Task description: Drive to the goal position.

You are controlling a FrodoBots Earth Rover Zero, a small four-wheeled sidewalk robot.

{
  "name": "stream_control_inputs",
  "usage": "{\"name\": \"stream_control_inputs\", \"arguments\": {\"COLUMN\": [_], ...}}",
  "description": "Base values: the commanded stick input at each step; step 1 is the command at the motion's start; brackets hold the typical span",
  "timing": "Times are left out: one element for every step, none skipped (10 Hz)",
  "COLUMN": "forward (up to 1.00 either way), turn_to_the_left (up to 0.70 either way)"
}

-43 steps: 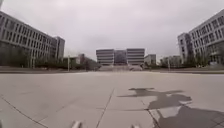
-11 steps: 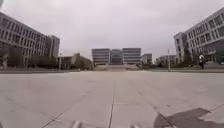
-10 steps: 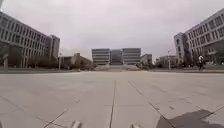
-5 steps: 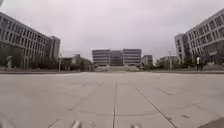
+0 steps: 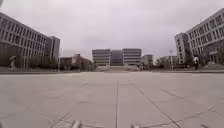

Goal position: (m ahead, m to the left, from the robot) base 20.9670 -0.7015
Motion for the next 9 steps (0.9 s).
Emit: {"name": "stream_control_inputs", "arguments": {"forward": [0.70,0.70,0.70,0.70,0.70,0.70,0.70,0.70,0.70], "turn_to_the_left": [0.00,0.00,0.00,0.00,0.00,0.00,0.00,0.00,0.00]}}
